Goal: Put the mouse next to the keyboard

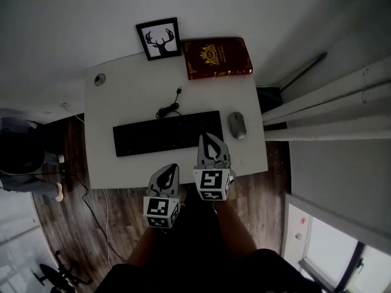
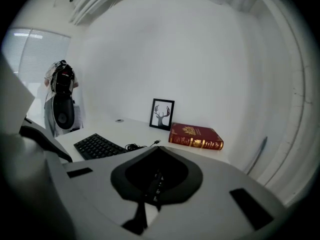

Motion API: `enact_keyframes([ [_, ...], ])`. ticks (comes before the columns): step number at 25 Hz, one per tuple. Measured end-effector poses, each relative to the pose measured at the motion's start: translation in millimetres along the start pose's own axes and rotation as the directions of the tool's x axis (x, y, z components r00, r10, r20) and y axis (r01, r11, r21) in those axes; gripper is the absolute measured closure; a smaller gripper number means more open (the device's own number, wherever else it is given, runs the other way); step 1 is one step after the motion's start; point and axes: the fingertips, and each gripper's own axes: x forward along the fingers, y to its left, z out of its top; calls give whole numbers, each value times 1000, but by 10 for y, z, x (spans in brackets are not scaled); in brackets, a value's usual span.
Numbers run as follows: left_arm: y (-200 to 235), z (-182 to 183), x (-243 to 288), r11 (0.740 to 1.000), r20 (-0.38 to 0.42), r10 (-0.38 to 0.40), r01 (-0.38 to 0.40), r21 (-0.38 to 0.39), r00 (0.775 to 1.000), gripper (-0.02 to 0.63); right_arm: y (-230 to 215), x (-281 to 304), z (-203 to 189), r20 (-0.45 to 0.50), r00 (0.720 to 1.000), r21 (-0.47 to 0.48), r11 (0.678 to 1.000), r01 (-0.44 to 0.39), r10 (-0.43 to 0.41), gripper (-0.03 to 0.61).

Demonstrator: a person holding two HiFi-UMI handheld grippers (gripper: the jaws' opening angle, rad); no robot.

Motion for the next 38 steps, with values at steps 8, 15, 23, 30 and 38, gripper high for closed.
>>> enact_keyframes([
  [8,-60,-6,-612,1000,103,19,-21,18,995,614,396,-553,197,94,995,-16,1000,-14,16,558],
  [15,-339,32,-1211,1000,220,9,-14,20,975,614,612,-1454,341,198,980,-62,998,30,-17,558],
  [23,-785,197,-1559,999,312,-34,27,26,950,614,449,-2475,355,259,962,-45,993,107,-92,558],
  [30,-1412,418,-1681,997,385,-61,41,59,921,614,115,-3033,459,338,937,-32,994,105,-88,558],
  [38,-2267,554,-1800,997,451,-60,30,74,891,614,-347,-3670,376,407,912,-30,998,62,-44,558],
])
